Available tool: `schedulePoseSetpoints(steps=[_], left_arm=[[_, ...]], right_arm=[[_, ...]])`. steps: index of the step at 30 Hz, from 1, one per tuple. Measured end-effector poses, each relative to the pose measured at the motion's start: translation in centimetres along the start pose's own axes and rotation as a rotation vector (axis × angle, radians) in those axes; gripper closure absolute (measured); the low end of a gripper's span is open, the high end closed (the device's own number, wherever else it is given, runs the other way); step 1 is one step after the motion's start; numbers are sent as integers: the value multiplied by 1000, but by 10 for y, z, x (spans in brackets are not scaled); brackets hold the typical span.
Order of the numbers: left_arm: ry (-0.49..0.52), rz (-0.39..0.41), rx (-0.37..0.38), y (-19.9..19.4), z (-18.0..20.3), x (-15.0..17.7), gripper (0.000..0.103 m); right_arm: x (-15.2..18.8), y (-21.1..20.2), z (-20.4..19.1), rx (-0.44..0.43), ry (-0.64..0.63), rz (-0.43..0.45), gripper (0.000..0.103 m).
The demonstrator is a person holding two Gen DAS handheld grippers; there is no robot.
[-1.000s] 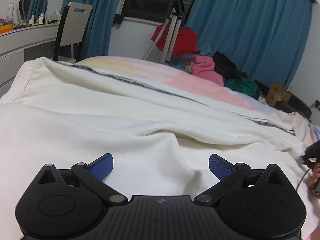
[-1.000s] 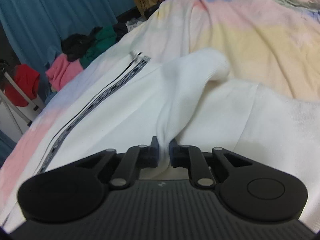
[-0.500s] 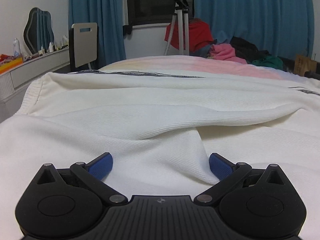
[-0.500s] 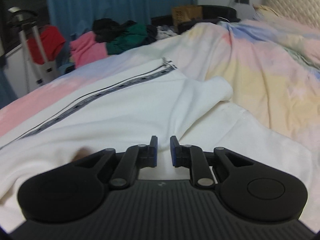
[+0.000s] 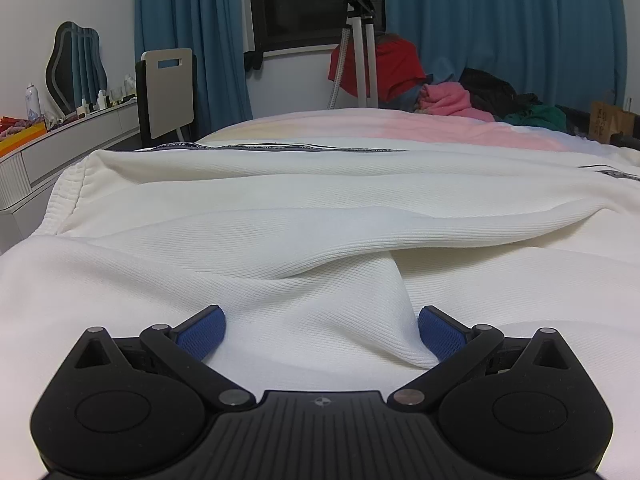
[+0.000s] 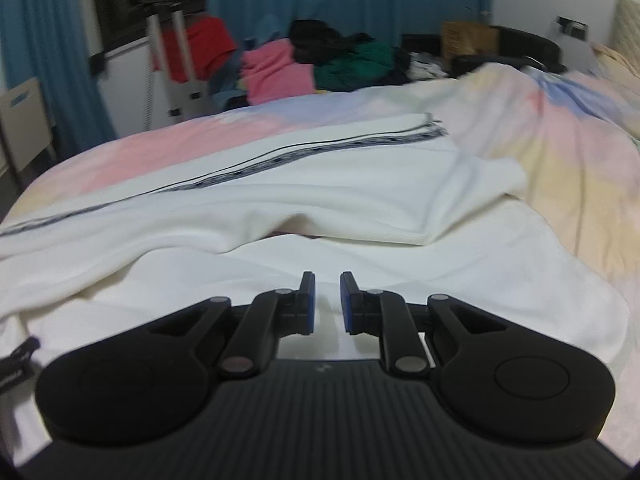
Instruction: Fold clothes
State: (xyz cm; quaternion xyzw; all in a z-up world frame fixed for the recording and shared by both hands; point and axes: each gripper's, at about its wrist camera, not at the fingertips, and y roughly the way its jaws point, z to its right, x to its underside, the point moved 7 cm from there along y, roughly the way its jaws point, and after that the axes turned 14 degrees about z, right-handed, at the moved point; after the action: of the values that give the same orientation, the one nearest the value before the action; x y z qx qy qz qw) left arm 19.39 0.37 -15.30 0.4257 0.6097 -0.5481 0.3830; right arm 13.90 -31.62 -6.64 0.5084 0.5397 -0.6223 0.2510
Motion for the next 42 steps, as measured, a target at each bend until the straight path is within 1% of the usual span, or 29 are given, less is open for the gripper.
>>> schedulePoseSetpoints(steps=[6, 9, 13, 25, 30, 36, 42], left_arm=[[0, 1, 1, 1, -2, 0, 0], [-1, 1, 2, 1, -3, -1, 0], [-1, 1, 2, 1, -2, -1, 0], [-1, 2, 3, 1, -2, 0, 0], [-1, 2, 3, 1, -3, 0, 0], [-1, 2, 3, 1, -3, 0, 0], [-1, 2, 3, 1, -3, 0, 0]], right_arm=[[3, -2, -1, 1, -13, -9, 86], [3, -4, 1, 24, -18, -9, 86], [4, -6, 8, 38, 6, -16, 86], [13, 3, 6, 38, -64, -48, 86], [17, 7, 5, 32, -77, -68, 86], [15, 8, 5, 13, -71, -59, 86], [17, 12, 8, 25, -79, -70, 86]])
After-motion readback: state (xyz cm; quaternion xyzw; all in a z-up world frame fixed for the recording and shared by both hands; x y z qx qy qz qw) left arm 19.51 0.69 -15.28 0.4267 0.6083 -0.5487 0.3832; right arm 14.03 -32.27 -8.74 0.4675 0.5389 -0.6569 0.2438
